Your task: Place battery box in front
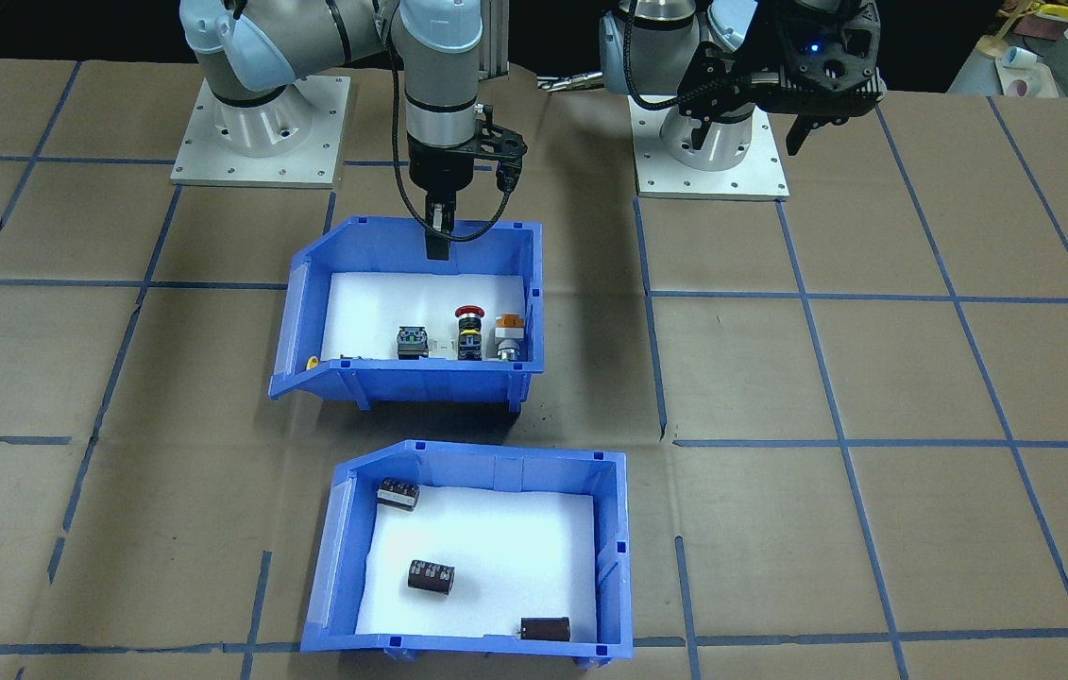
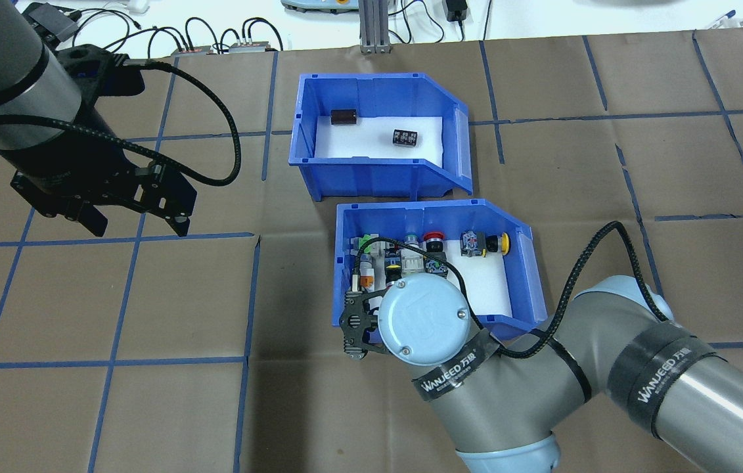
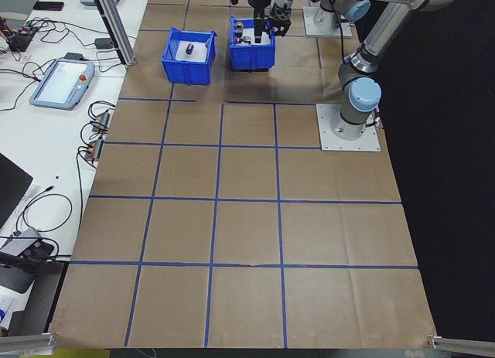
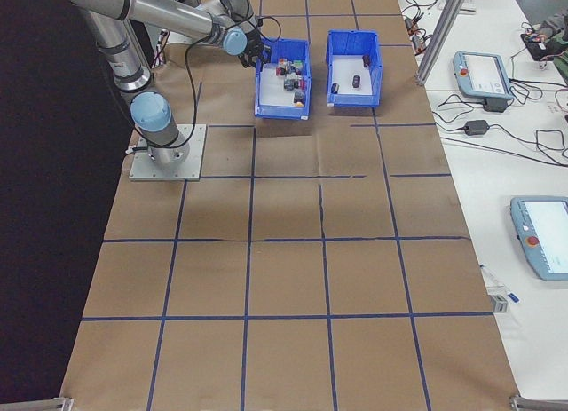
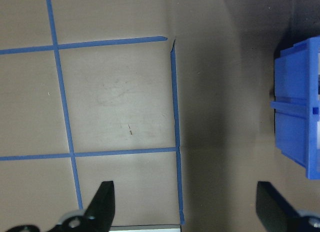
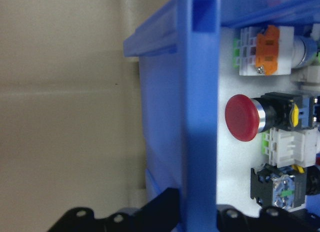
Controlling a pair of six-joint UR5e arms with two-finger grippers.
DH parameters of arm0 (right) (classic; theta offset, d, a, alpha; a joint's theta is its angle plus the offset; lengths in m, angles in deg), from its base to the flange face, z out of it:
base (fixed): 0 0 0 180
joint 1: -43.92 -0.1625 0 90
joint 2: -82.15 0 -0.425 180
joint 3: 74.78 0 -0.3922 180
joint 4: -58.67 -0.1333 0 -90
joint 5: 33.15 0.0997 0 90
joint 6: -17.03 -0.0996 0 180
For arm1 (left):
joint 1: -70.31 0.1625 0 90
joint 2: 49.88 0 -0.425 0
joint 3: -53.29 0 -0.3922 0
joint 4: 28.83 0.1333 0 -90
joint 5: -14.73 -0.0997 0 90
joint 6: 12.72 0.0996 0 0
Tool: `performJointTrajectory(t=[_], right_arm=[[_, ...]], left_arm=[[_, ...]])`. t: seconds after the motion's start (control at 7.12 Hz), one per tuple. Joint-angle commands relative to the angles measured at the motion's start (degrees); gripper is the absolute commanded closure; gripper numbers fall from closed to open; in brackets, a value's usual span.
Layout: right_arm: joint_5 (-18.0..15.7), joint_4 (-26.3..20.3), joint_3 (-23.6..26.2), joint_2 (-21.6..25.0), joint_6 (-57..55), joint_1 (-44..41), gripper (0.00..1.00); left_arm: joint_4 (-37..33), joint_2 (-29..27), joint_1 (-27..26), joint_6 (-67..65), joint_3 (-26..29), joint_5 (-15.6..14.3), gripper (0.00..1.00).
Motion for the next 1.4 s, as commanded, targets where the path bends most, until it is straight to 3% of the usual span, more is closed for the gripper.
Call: performJointTrajectory(t=[0.0,0.14,0.42,0.84,1.12,1.26], right_arm=[[0.04,-0.03,0.06,-0.19,0.97,-1.09,0.94],[-0.05,-0.04,0.07,-0.28,2.64,-1.09,0.94],[-0.05,-0.47,0.07,-0.19,1.78,-1.01,0.01],[-0.05,-2.22,-0.81,4.0,1.69,1.0,0.0],[0.74,-15.6,-6.75,7.53,1.51,6.52,0.0],[0.92,-20.12,-10.27,7.98,0.29,9.77,0.0]], left_arm=[[-0.42,0.17,0.01,-0.02,-0.08,0.0,0.01],[-0.33,0.26,0.01,-0.11,0.01,0.09,0.01],[0.37,0.09,0.01,-0.46,0.1,0.35,0.01],[1.25,0.53,0.01,-0.29,0.01,0.18,0.01],[1.25,0.62,0.01,-0.37,0.1,0.53,0.01],[1.25,0.61,0.01,-0.29,0.1,0.27,0.01]])
